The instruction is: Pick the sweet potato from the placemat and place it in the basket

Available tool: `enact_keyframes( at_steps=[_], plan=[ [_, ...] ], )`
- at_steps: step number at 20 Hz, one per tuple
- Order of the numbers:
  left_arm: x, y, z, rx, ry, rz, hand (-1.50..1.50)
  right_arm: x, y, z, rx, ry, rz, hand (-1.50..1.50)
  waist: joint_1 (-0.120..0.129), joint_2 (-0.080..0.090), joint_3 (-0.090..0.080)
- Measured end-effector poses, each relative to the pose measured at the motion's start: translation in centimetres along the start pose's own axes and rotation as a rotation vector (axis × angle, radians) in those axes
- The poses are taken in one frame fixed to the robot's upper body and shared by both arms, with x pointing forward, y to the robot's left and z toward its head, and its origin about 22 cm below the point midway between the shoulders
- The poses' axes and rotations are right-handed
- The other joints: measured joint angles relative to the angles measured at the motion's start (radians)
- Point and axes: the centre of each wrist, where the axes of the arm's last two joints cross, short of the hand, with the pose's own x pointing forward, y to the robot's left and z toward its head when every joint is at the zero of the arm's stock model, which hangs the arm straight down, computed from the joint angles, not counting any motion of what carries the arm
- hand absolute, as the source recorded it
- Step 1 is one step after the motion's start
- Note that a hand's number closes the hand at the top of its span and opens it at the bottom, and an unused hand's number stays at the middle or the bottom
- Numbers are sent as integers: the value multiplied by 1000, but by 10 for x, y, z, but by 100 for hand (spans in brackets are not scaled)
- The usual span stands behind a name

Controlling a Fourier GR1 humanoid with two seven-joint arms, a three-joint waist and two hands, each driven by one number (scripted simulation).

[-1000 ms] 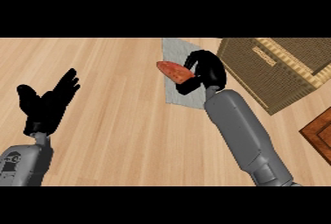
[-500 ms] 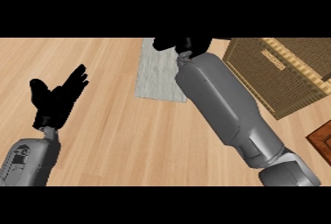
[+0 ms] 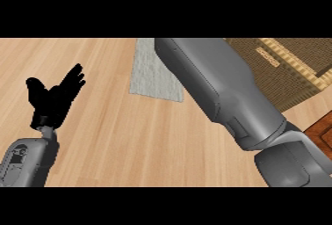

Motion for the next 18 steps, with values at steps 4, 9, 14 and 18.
enact_keyframes(
  at_steps=[4, 9, 14, 18],
  plan=[
    [-1, 2, 1, 8, -6, -1, 0, 16, -12, -13, -66, 9, 28, 150, -11, 3, 0],
    [-1, 6, 3, 18, -6, 5, 0, 14, -24, -38, -147, 46, 71, 150, -25, 4, 1],
    [-2, 6, 3, 27, -3, 9, 0, 2, -33, -62, -217, 96, 157, 150, -35, 5, 1],
    [-5, 11, 5, 41, 2, 13, 0, -20, -34, -80, -249, 142, 196, 150, -44, 3, 3]
  ],
)
